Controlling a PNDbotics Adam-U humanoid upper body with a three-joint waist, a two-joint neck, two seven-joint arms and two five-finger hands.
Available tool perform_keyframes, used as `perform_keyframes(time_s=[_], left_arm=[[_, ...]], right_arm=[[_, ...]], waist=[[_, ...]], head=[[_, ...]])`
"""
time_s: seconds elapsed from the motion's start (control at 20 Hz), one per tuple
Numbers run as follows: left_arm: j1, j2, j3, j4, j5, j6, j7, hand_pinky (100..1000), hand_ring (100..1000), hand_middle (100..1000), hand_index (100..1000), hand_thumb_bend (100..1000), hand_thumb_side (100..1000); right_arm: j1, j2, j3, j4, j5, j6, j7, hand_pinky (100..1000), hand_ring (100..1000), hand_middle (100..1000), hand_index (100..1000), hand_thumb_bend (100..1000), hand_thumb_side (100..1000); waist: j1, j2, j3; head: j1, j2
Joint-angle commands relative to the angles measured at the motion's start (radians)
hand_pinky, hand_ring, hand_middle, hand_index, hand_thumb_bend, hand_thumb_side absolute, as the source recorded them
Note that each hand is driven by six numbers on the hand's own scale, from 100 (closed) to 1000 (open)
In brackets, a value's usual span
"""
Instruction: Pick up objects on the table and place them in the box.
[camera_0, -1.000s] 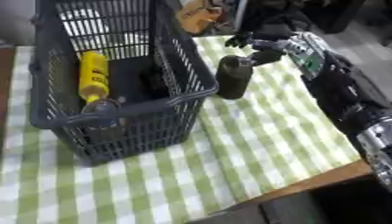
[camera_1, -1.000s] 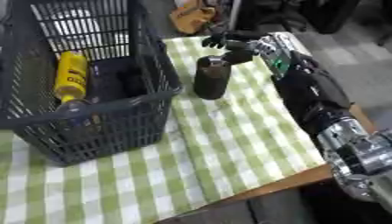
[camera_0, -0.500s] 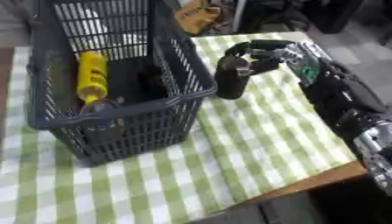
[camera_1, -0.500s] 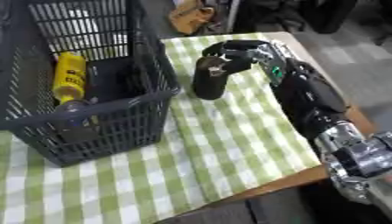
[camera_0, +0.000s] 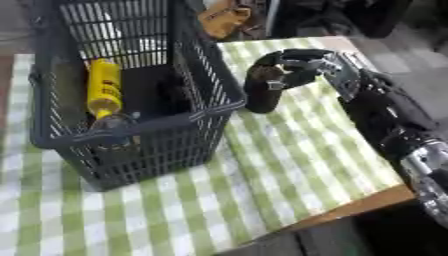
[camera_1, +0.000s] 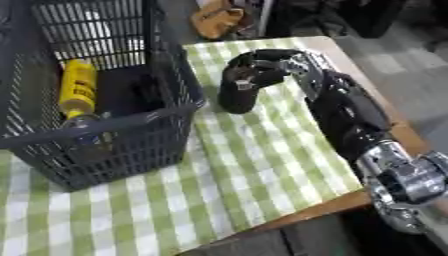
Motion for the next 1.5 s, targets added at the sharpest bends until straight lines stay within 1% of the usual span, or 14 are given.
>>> perform_keyframes(time_s=[0.05, 0.3, 0.45, 0.5, 0.55, 0.6, 0.8, 1.1, 1.5], left_arm=[[-0.008, 0.006, 0.002, -0.013, 0.002, -0.002, -0.004, 432, 956, 836, 818, 716, 838], [-0.006, 0.006, 0.002, -0.013, 0.002, -0.002, -0.004, 432, 956, 836, 819, 716, 838], [-0.006, 0.006, 0.002, -0.013, 0.002, -0.002, -0.004, 432, 956, 836, 819, 716, 838], [-0.007, 0.006, 0.002, -0.013, 0.002, -0.002, -0.005, 432, 956, 836, 819, 716, 838], [-0.007, 0.006, 0.002, -0.013, 0.002, -0.002, -0.005, 432, 956, 837, 819, 716, 838], [-0.007, 0.006, 0.002, -0.013, 0.002, -0.002, -0.005, 432, 956, 837, 819, 716, 839], [-0.007, 0.007, 0.003, -0.014, 0.003, -0.003, -0.004, 432, 956, 837, 819, 716, 838], [-0.007, 0.006, 0.002, -0.013, 0.003, -0.003, -0.006, 432, 957, 837, 819, 717, 838], [-0.008, 0.005, 0.001, -0.014, 0.005, -0.004, -0.008, 432, 957, 837, 820, 717, 839]], right_arm=[[-0.025, -0.019, -0.006, -0.034, 0.021, -0.084, 0.066, 966, 976, 938, 1000, 652, 665], [-0.052, -0.047, -0.024, -0.094, 0.037, -0.068, 0.014, 982, 983, 946, 1000, 636, 661], [-0.063, -0.061, -0.028, -0.106, 0.056, -0.06, -0.009, 989, 988, 950, 1000, 635, 666], [-0.061, -0.062, -0.026, -0.097, 0.063, -0.059, -0.01, 989, 988, 951, 1000, 639, 671], [-0.06, -0.062, -0.025, -0.086, 0.069, -0.059, -0.01, 988, 987, 948, 1000, 701, 613], [-0.056, -0.059, -0.021, -0.072, 0.077, -0.061, -0.007, 991, 990, 953, 1000, 644, 677], [-0.044, -0.051, -0.014, -0.023, 0.119, -0.068, -0.001, 1000, 1000, 964, 1000, 648, 694], [-0.037, -0.043, -0.018, 0.01, 0.2, -0.072, -0.037, 1000, 1000, 968, 1000, 650, 700], [-0.031, -0.026, -0.021, 0.027, 0.229, -0.083, -0.062, 1000, 1000, 963, 1000, 651, 697]], waist=[[0.013, -0.025, -0.001], [0.013, -0.026, -0.001], [0.012, -0.026, -0.002], [0.012, -0.026, -0.001], [0.012, -0.026, -0.001], [0.012, -0.025, -0.001], [0.014, -0.025, 0.001], [0.016, -0.024, 0.0], [0.019, -0.024, 0.0]], head=[[-0.002, -0.005], [-0.003, -0.002], [-0.004, -0.001], [-0.003, -0.001], [-0.002, -0.001], [-0.001, 0.0], [0.002, 0.002], [0.002, 0.002], [0.0, 0.003]])
